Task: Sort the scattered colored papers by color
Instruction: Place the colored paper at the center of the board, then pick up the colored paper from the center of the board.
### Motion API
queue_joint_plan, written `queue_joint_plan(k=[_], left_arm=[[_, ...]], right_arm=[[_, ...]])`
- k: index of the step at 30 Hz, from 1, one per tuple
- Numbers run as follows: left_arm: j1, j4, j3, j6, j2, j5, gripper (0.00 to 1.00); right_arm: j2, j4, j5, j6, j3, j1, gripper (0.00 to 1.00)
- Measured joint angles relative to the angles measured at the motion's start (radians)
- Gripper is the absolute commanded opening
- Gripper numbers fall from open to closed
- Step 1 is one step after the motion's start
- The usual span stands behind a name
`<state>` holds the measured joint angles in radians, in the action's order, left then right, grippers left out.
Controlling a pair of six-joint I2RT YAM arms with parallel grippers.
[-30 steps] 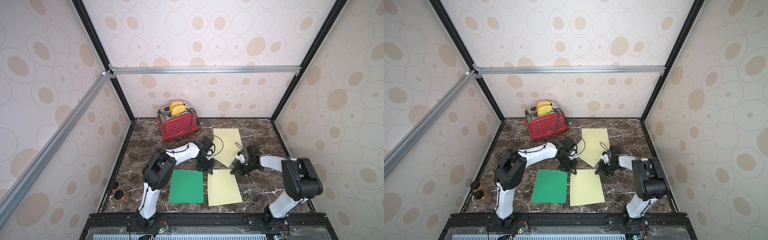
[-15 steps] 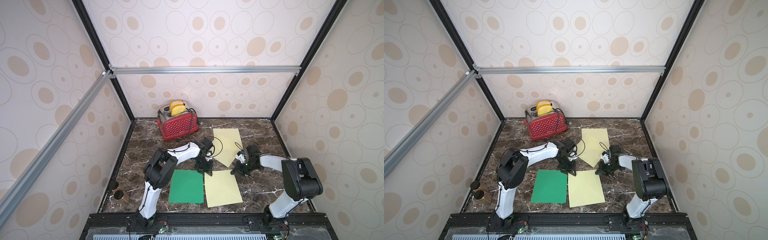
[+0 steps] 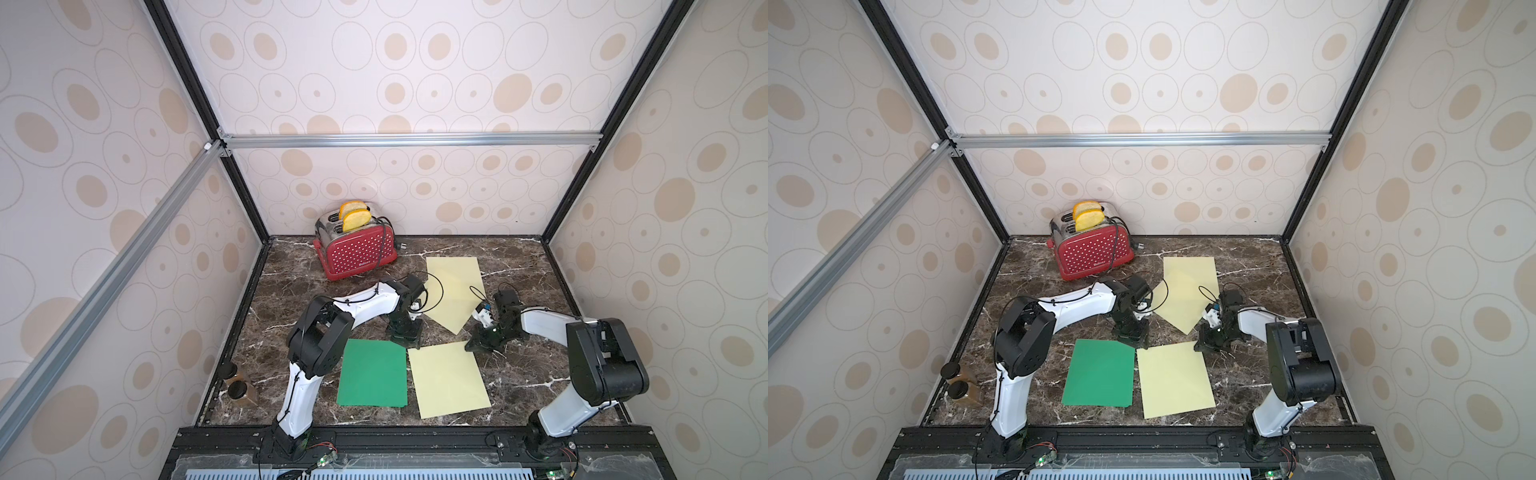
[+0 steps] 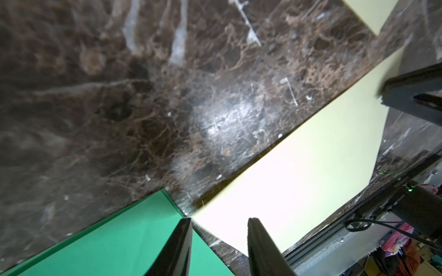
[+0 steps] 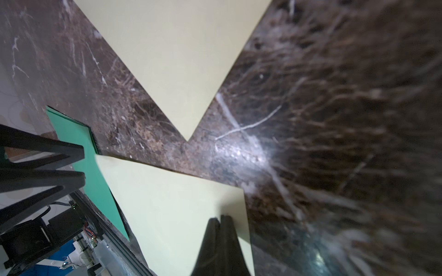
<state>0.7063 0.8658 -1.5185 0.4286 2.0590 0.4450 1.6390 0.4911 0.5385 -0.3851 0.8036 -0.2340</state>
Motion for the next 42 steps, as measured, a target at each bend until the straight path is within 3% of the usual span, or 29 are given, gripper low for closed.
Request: queue_joint_plan(k=[11, 18, 26, 35, 42], left_arm=[[-0.006, -0.003, 0.008, -0.003, -0.084, -0.042, 0.4], [-0.006, -0.079, 0.132, 0.026, -0.251, -0.035, 0.39], [-0.006, -0.155, 0.211, 0.041, -0.313, 0.019, 0.39], [-0.007, -0.12, 0.163, 0.014, -0.315, -0.164, 0.41], [-0.014, -0.21, 0.13, 0.023, -0.294, -0.21, 0.42]], right_arm=[[-0.029, 0.065, -0.122, 0.008, 0.016, 0.01, 0.0], [-0.029, 0.066, -0.187, -0.018, 0.034, 0.014, 0.0], [-0.029, 0.07, -0.266, -0.038, 0.054, 0.021, 0.0], [-0.037, 0.142, -0.311, -0.071, 0.099, 0.023, 0.01], [-0.04, 0.254, -0.336, -0.06, 0.278, 0.023, 0.05]])
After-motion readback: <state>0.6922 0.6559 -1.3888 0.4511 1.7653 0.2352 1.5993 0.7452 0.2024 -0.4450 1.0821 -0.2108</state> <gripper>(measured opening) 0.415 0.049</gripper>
